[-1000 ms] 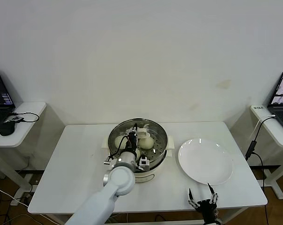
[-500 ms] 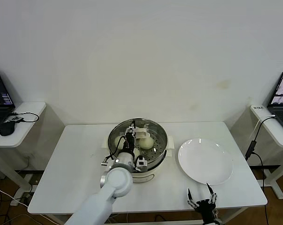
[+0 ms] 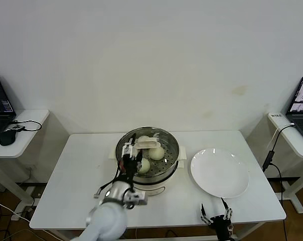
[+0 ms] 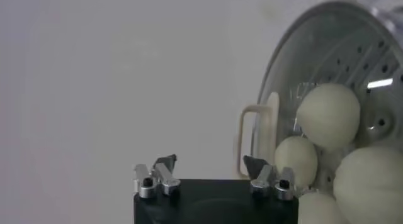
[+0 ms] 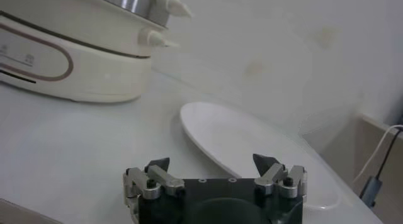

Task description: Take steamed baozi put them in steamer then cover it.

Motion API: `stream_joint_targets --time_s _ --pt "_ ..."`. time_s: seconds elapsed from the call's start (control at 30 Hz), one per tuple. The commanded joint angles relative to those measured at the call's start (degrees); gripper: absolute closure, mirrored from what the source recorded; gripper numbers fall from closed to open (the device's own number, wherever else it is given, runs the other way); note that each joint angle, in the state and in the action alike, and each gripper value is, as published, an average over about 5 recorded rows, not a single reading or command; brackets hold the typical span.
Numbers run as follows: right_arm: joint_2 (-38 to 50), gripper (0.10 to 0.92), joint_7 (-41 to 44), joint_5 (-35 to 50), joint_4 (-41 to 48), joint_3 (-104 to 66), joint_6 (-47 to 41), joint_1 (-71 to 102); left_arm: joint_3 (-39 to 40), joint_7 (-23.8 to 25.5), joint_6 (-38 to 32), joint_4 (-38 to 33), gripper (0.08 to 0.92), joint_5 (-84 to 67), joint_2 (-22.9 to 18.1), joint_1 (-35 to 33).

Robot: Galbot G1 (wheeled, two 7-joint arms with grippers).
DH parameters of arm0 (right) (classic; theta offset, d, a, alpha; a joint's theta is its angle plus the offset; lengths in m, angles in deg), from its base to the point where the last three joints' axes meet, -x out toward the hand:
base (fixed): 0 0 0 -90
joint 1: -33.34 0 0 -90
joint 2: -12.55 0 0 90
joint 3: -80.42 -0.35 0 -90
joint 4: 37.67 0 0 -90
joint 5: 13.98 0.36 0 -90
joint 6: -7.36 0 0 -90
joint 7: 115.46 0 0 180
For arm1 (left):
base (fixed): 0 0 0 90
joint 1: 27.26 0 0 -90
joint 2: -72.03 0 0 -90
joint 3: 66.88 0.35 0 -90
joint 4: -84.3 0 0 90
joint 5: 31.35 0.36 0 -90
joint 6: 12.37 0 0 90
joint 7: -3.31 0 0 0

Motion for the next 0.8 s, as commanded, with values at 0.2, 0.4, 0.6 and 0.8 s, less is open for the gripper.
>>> stream_joint_targets --time_s 0.2,0.4,0.6,0.8 --pt "2.9 0.202 0.6 6.5 -0.6 1.5 2.4 1.6 -33.1 -22.5 -38.5 -2.9 0.177 -70.9 -0.5 -36.8" --pt "6.9 0.203 2.3 13.0 -5.5 2.5 -0.9 4.5 -32.7 -22.3 -41.9 -0.2 0.177 -78.4 -3.9 -39.9" --pt "9.8 0.203 3.7 16.8 -9.8 3.4 -4.5 7.8 -31.4 -23.2 -44.4 5.4 0.177 -77.7 -8.0 -40.8" --pt "11.0 0.202 4.4 18.6 -11.6 3.1 -5.3 8.9 -32.5 -19.7 -45.9 6.7 0.177 -75.7 -9.1 -42.3"
